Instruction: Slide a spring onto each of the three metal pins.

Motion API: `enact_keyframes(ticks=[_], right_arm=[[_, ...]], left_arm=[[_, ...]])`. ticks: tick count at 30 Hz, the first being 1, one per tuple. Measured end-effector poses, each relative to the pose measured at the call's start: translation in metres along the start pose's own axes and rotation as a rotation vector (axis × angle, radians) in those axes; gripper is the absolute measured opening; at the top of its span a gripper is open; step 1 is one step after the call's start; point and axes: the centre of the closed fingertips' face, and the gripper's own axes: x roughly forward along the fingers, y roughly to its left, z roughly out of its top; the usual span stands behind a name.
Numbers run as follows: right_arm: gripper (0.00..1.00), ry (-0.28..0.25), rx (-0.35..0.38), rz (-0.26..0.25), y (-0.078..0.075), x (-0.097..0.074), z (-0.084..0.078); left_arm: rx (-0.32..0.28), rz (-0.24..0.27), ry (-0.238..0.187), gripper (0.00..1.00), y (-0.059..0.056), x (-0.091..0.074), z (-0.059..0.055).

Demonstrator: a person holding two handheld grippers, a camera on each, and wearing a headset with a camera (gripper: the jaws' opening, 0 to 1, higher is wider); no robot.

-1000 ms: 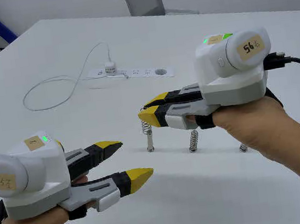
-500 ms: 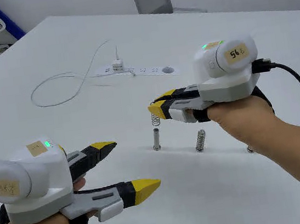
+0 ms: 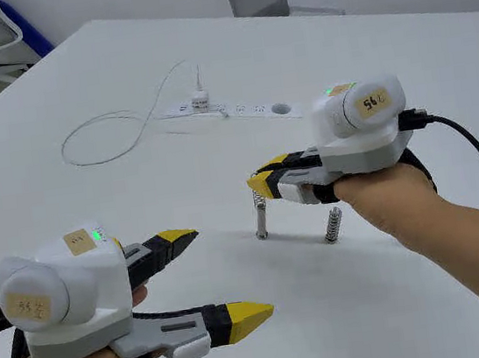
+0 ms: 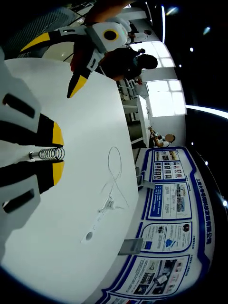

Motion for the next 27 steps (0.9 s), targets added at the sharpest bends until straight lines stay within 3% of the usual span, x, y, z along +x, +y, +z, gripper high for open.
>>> enact_keyframes(ticks=[13,27], right_arm=[[0.12,0.018,0.031,-0.012,-0.002,0.005,-0.022],[0.12,0.106,0.014,-0.02,-0.001,0.019,-0.049]], left_arm=[[-0.006,-0.007,0.012,0.8,-0.001,0.002,-0.004],[-0.011,-0.002,0.016,0.8,0.001,0.002,-0.005]])
